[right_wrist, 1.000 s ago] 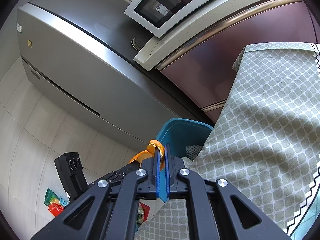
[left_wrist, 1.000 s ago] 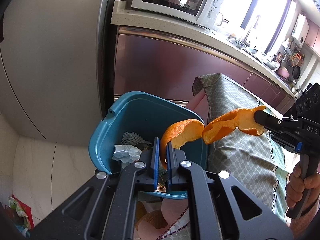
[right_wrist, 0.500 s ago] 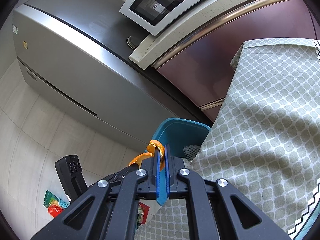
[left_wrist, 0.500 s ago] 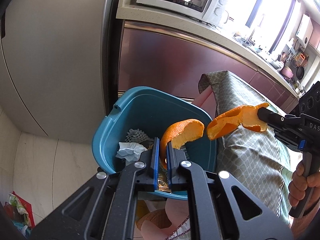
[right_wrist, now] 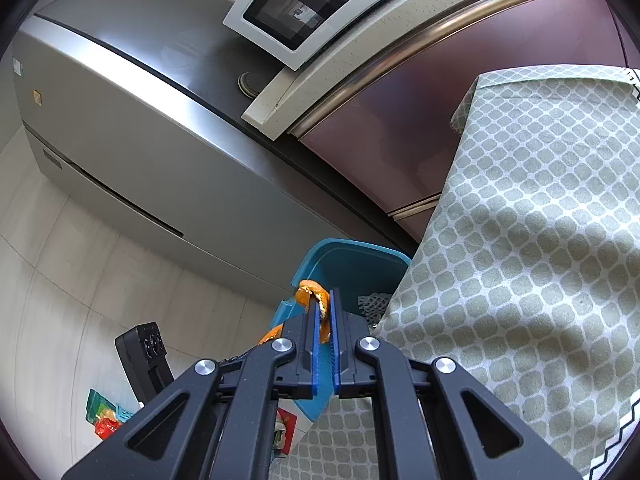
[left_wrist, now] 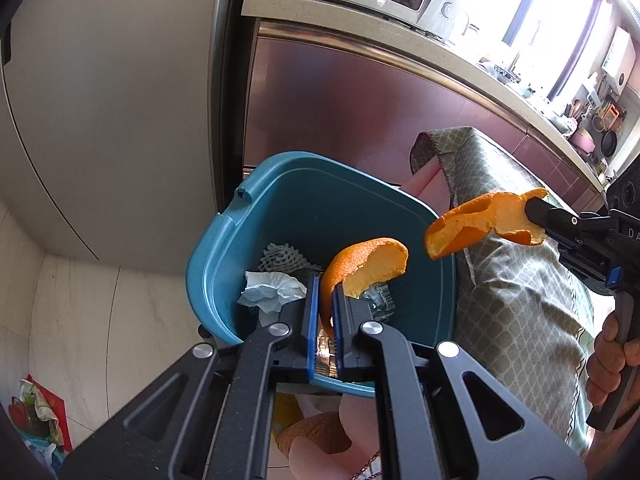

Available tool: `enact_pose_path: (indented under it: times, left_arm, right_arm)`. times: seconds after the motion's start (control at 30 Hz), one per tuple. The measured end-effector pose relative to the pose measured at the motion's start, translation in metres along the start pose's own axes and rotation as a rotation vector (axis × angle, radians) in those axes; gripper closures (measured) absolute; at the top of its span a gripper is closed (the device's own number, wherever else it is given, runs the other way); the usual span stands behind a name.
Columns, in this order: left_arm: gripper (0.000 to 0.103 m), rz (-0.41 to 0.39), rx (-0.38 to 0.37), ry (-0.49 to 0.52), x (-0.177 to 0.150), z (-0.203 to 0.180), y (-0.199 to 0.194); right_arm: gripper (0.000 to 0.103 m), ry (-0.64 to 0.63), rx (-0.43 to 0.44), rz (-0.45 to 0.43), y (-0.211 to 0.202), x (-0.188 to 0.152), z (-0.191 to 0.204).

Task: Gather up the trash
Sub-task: 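Open the left tool while the right tool opens, dropping both peels into the bin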

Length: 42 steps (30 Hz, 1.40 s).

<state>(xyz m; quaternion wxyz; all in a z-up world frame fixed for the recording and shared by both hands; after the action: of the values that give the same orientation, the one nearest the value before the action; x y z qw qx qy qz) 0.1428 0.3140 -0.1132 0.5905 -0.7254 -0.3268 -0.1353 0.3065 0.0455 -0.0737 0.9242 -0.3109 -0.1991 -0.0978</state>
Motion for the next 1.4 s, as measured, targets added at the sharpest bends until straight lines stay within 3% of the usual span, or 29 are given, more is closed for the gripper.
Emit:
enact_pose_path:
  times: [0.63, 0.77, 0.87, 0.93, 1.07, 1.17, 1.4]
  left_arm:
    - [0.093, 0.053, -0.006, 0.012, -0.002, -0.011, 0.033]
    - [0.089, 0.061, -0.013, 0.006, 0.001, -0.011, 0.04]
    - [0.084, 0.058, -0.019, 0.004, 0.002, -0.013, 0.042]
    - [0.075, 0.053, -0.027, 0.001, 0.004, -0.014, 0.042]
    - [0.071, 0.027, -0.045, 0.007, 0.004, -0.017, 0.036]
    - [0.067, -0.004, -0.062, 0.024, 0.001, -0.022, 0.025]
    - [0.044, -0.13, -0.097, 0.096, -0.011, -0.045, -0.027]
  right_arm:
    - [0.095, -0.016, -0.017, 0.055, 0.034, -0.001, 0.011]
    - [0.088, -0.032, -0.032, 0.069, 0.046, -0.001, 0.016]
    - [0.082, -0.047, -0.043, 0.074, 0.051, -0.003, 0.02]
    - [0.08, -0.059, -0.05, 0.072, 0.053, -0.004, 0.022]
    - [0.077, -0.081, -0.05, 0.077, 0.046, -0.01, 0.024]
    - [0.07, -0.119, -0.052, 0.073, 0.036, -0.015, 0.028]
    - [0.045, -0.215, -0.065, 0.011, -0.014, -0.035, 0.038]
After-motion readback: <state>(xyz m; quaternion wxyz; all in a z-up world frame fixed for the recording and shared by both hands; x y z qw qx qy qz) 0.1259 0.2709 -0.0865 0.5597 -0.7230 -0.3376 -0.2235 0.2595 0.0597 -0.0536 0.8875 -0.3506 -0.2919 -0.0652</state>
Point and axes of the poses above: each gripper's, at about its wrist camera, not at the fingertips, and y roughly the way its jaws point, z to its left, x to its top, the point moved 1 cm from there along y, roughly the way its jaws point, and after that the axes turned 2 degrees about -x, right-handed, at the moved point
